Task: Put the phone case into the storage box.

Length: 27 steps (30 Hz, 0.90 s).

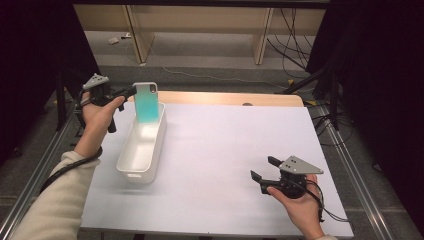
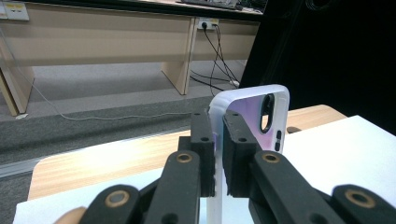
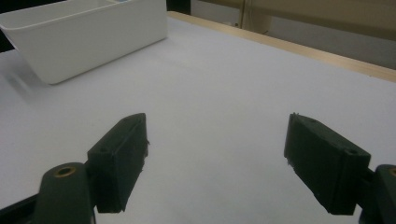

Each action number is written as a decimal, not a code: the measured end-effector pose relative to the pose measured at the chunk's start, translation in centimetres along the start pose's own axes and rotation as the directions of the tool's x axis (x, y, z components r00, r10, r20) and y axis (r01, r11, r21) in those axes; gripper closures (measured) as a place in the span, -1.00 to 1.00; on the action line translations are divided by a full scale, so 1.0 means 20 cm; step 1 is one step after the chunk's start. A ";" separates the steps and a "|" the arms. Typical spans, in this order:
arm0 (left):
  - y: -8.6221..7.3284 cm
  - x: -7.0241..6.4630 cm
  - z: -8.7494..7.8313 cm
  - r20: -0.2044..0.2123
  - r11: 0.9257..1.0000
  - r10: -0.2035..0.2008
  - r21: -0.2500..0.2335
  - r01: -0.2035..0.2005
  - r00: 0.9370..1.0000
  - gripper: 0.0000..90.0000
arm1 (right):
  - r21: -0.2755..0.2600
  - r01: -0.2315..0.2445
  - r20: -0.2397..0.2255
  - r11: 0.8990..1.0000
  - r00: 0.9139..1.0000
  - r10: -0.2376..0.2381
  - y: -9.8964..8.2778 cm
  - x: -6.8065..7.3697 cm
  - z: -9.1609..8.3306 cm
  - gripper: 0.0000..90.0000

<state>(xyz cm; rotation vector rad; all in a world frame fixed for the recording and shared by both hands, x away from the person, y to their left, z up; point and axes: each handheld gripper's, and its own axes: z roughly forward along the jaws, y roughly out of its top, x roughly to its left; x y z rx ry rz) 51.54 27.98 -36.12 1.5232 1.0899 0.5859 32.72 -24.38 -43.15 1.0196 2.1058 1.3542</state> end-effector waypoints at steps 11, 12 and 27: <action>-0.01 0.02 0.02 -0.008 1.000 0.000 0.007 0.000 1.000 0.86 | 0.000 0.001 0.000 1.000 1.000 -0.001 0.00 0.00 0.00 -0.49; -0.01 0.02 0.02 -0.008 1.000 -0.002 0.007 0.002 1.000 0.86 | 0.006 0.003 -0.001 1.000 1.000 -0.003 0.00 0.00 0.00 -0.49; -0.02 0.01 0.05 -0.007 1.000 0.006 0.011 -0.006 1.000 0.86 | 0.009 0.024 0.010 1.000 1.000 -0.024 0.00 0.00 -0.01 -0.49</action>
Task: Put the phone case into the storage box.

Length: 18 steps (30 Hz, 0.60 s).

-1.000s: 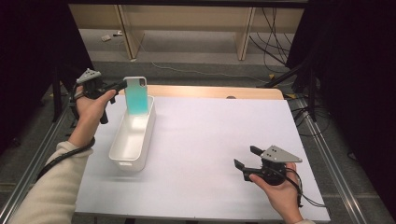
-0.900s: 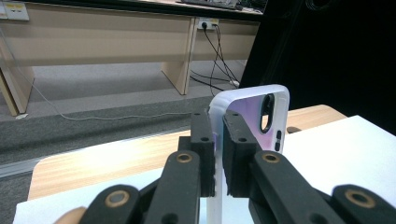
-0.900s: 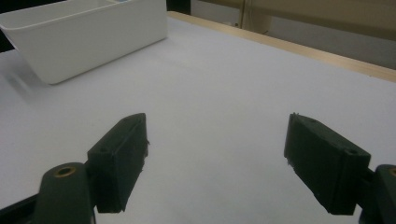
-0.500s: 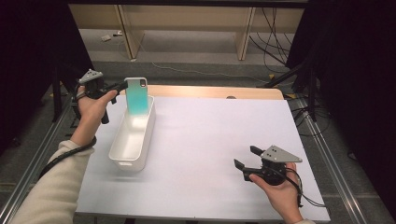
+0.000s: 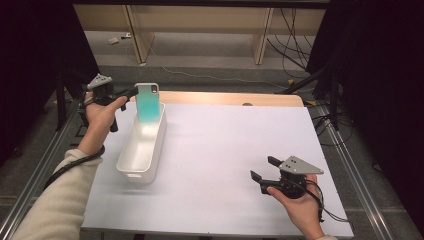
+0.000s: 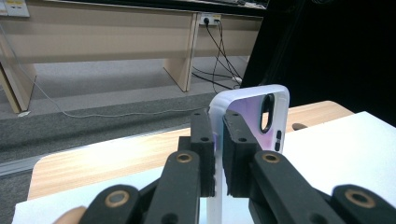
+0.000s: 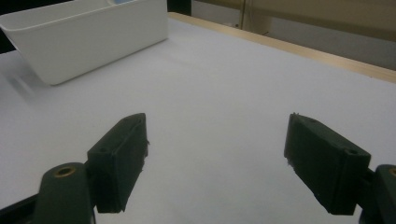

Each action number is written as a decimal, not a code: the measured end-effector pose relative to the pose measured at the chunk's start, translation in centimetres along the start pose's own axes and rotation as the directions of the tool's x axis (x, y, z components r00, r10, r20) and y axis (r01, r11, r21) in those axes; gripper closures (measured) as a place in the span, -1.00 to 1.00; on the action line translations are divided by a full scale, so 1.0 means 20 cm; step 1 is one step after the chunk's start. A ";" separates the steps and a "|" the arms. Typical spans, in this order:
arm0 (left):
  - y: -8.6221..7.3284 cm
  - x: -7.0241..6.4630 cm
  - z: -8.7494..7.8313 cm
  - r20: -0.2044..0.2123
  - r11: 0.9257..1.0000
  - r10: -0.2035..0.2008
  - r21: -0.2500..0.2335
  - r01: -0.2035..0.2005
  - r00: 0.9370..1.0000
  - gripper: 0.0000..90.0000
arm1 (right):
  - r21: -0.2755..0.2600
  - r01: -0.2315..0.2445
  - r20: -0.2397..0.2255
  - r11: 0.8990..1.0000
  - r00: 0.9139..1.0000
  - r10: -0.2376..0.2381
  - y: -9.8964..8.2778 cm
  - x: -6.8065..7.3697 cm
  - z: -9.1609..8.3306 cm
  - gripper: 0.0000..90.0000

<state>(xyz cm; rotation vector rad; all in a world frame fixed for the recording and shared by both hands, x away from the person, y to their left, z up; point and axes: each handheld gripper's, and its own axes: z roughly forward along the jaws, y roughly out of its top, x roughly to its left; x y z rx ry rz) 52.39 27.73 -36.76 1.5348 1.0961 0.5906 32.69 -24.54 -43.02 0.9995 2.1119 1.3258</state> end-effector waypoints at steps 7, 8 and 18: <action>-0.01 0.00 0.01 0.000 1.000 0.006 0.003 -0.006 1.000 0.86 | -0.005 -0.013 -0.017 1.000 1.000 0.012 0.00 0.01 0.00 -0.49; -0.01 0.01 0.01 0.000 1.000 0.007 0.006 -0.007 1.000 0.86 | -0.008 -0.010 -0.015 1.000 1.000 0.010 0.00 0.01 0.00 -0.49; -0.02 0.01 0.03 -0.006 1.000 0.016 0.012 -0.016 1.000 0.86 | -0.009 -0.008 -0.016 1.000 1.000 0.008 0.00 0.01 0.01 -0.49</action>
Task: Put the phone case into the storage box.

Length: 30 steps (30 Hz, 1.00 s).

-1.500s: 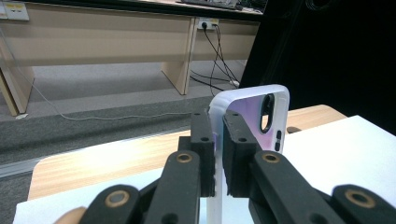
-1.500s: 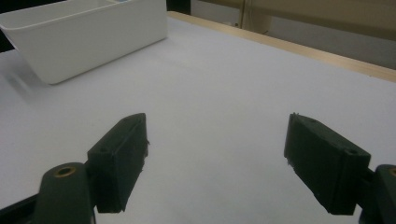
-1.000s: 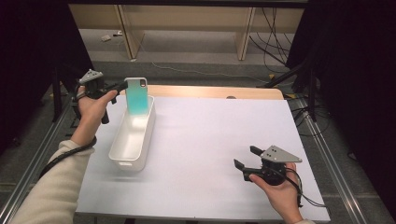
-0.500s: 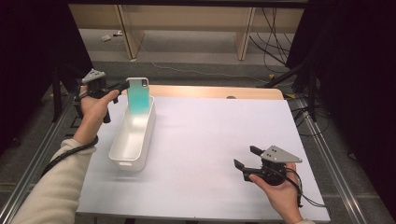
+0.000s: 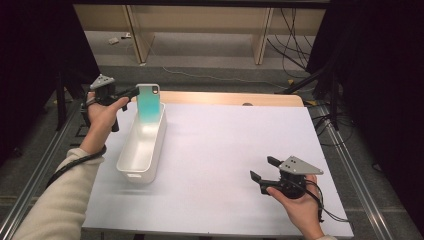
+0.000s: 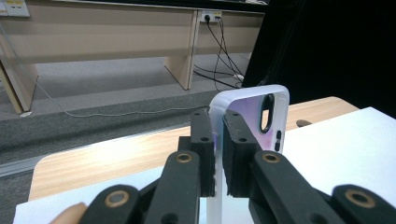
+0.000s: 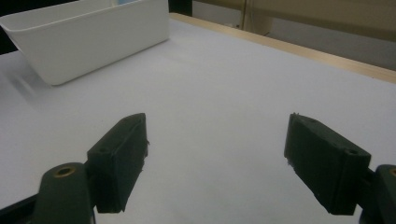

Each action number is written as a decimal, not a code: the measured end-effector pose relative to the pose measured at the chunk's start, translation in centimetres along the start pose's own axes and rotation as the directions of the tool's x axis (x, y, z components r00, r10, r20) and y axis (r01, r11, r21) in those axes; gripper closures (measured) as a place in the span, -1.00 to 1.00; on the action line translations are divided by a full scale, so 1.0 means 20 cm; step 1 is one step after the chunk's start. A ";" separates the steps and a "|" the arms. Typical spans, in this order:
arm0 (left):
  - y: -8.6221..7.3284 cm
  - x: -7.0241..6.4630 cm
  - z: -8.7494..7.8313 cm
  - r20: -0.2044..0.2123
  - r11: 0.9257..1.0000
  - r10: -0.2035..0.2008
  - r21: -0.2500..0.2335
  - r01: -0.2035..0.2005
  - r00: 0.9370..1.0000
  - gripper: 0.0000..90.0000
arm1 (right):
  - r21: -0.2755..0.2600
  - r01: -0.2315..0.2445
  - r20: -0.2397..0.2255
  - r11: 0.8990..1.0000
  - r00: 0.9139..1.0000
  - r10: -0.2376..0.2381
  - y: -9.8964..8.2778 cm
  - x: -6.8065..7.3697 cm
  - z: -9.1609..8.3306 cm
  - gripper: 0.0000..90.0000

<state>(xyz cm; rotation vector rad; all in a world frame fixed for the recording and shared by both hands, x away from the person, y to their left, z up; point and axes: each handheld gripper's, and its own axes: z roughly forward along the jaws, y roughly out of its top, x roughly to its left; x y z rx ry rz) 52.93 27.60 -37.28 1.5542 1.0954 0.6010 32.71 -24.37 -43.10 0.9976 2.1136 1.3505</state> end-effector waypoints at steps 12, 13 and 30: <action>-0.02 0.02 0.03 -0.004 1.000 0.000 0.009 0.000 1.000 0.86 | 0.008 -0.014 -0.005 1.000 1.000 0.014 0.00 0.00 0.00 -0.50; -0.02 0.02 0.03 -0.005 1.000 0.000 0.011 0.000 1.000 0.86 | 0.006 -0.006 -0.003 1.000 1.000 0.006 0.00 0.00 0.00 -0.50; -0.07 0.04 0.07 -0.032 1.000 -0.001 0.031 0.002 0.999 0.85 | 0.005 -0.011 -0.004 1.000 1.000 0.011 0.00 0.00 0.00 -0.50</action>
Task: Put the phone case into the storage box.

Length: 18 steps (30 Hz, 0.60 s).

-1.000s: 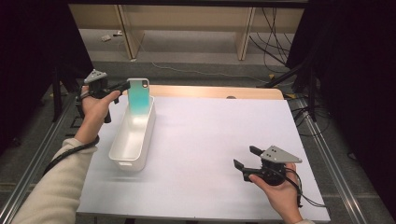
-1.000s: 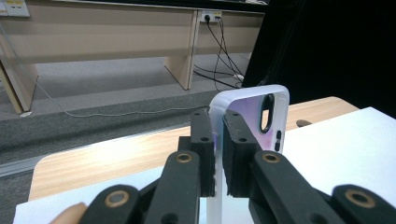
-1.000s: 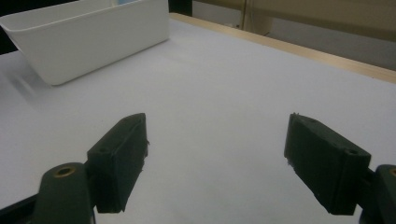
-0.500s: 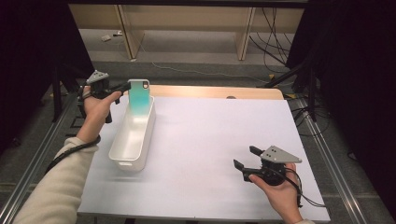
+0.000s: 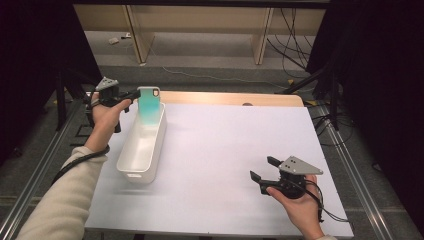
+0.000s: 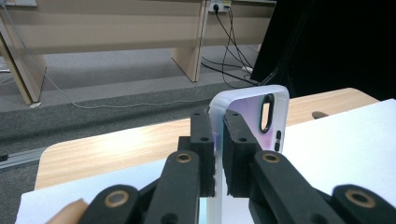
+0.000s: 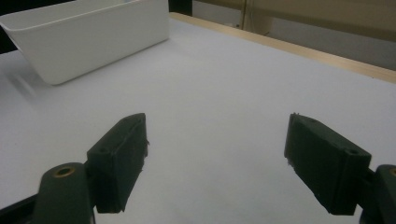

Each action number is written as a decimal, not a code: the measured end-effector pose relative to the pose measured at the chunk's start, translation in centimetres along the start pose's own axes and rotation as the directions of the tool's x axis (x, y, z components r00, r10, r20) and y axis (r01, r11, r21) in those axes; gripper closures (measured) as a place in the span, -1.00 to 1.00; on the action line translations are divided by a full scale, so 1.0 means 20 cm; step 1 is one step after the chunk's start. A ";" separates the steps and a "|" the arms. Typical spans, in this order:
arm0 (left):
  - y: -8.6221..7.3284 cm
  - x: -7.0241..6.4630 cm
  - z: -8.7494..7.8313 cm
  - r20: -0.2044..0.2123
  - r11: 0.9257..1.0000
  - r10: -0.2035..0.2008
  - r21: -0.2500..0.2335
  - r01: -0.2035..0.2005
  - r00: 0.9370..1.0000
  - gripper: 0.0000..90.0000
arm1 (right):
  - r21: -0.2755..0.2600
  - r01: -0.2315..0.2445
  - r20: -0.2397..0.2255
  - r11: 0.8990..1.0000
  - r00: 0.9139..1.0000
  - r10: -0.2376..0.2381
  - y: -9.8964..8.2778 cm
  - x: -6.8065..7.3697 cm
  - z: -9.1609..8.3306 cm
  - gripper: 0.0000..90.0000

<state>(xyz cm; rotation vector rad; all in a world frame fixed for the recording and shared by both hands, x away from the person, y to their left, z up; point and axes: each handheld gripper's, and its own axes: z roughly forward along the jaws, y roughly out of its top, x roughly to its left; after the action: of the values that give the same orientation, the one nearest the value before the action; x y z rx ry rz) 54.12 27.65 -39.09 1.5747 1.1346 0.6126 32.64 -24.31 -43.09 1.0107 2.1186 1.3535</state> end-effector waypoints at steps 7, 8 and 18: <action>-0.01 0.01 0.01 -0.006 1.000 0.002 0.005 -0.002 1.000 0.85 | -0.001 -0.001 0.001 1.000 1.000 0.001 0.00 0.00 0.00 -0.50; -0.02 0.01 0.01 -0.009 1.000 0.003 0.005 -0.003 1.000 0.85 | -0.002 -0.002 0.000 1.000 1.000 0.002 0.00 0.00 0.00 -0.50; -0.03 0.02 0.03 -0.012 1.000 0.009 0.014 -0.009 1.000 0.85 | 0.002 -0.002 -0.002 1.000 1.000 0.002 0.00 0.00 0.01 -0.50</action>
<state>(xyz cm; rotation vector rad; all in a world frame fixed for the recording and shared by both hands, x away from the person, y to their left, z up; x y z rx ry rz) 54.54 27.75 -39.89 1.5908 1.1437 0.6222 32.67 -24.23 -43.18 1.0135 2.1212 1.3542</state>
